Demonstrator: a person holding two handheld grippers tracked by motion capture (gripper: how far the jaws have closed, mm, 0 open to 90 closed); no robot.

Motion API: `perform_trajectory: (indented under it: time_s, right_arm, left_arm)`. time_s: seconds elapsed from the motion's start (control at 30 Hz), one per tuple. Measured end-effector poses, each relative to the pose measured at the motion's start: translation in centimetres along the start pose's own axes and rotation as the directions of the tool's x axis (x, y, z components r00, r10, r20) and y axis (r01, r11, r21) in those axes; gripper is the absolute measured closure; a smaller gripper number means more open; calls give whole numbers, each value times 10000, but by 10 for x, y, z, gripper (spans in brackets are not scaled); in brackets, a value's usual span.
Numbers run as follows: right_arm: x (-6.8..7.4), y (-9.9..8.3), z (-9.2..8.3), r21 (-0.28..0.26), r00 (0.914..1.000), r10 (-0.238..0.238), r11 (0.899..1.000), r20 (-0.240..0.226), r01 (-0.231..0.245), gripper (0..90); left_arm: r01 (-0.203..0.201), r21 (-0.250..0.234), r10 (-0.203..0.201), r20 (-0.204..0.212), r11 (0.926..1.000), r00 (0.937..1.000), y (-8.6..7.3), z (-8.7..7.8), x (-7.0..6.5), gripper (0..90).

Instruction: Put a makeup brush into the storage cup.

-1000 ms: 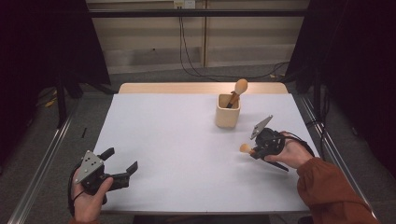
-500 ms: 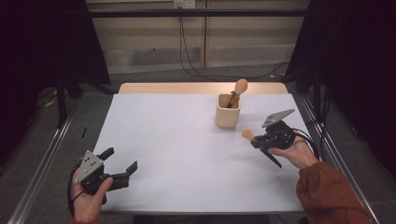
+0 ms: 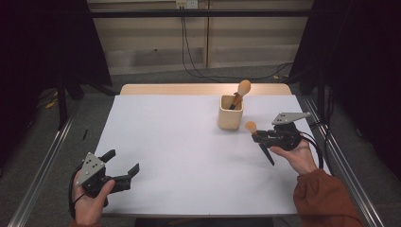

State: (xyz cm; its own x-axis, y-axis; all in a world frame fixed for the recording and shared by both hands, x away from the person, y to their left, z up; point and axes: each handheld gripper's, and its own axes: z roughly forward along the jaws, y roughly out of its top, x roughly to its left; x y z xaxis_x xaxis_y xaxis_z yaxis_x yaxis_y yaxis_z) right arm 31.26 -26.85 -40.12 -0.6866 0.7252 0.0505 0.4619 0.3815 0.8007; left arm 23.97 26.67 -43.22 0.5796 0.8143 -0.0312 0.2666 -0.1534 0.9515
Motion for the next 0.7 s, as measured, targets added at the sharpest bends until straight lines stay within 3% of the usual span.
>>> perform_trajectory:
  time_s: [0.23, 0.3, 0.47, 0.57, 0.7]
  right_arm:
    - [5, -6, -4, -1033, 9997, 148, 9946, 205, -126, 748]
    - [4, -9, -4, -1444, 9995, 280, 9892, 123, -259, 747]
    - [3, -14, -4, -1834, 9989, 447, 9819, -161, -469, 747]
    - [2, -17, -4, -2205, 9971, 672, 9726, -369, -737, 747]
    - [4, -19, -3, -2793, 9976, 590, 9579, -355, -665, 747]
  left_arm:
    - [44, 13, -44, -83, 10000, 10000, 0, 1, 0, 28]
    - [35, 15, -35, -79, 10000, 10000, 0, 1, 0, 28]
    - [12, 27, -12, -56, 10000, 10000, 0, 1, 0, 28]
    - [10, 25, -10, -54, 10000, 10000, 0, 1, 0, 28]
    - [5, 53, -5, -75, 10000, 10000, 0, 1, 1, 28]
